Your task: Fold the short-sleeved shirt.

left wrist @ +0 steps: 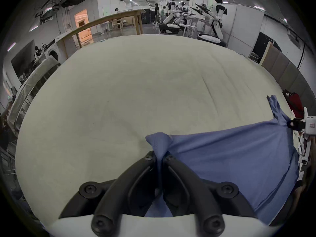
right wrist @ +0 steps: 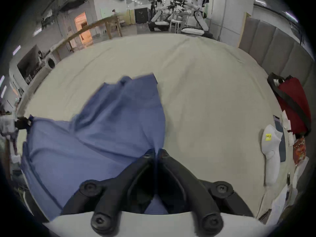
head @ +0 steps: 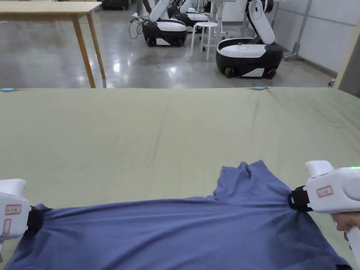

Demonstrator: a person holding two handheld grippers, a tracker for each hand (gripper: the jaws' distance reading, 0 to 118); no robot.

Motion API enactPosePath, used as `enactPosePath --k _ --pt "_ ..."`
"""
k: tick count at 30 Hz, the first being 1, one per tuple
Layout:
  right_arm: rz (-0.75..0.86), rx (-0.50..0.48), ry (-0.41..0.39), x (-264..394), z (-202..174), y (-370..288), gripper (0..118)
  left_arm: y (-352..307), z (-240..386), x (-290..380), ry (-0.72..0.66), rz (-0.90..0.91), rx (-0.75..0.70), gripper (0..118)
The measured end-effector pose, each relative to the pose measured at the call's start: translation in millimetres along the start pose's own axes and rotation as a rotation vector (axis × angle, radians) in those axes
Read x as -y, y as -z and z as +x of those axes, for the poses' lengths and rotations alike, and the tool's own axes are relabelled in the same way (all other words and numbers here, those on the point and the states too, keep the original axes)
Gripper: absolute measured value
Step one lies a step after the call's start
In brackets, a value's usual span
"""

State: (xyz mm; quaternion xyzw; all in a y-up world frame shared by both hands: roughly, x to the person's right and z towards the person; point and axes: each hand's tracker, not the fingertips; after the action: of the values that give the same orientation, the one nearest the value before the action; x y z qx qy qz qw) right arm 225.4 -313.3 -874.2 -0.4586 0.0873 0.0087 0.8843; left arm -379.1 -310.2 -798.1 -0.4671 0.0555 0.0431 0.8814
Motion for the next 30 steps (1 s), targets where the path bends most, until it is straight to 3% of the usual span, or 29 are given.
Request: enactPosePath --k 8,16,23,30 --pt "0.128 -0.04 0.012 29.6 -9.5 -105.3 3 -75.9 -23.2 23.8 -0.024 0.089 0.097 5" --pt "0.217 -0.092 0.028 110.4 -18.5 -195.4 3 -151.6 -38.6 89.7 -0.013 0.167 0.133 5" --pt "0.19 -0.099 0.035 185.5 -21.1 -212.8 3 -170.3 -45.8 154.9 0.03 0.189 0.129 5" --pt "0.113 -0.104 0.069 212.5 -12.9 -187.2 3 -152.1 -51.5 190.9 0.031 0.157 0.149 5"
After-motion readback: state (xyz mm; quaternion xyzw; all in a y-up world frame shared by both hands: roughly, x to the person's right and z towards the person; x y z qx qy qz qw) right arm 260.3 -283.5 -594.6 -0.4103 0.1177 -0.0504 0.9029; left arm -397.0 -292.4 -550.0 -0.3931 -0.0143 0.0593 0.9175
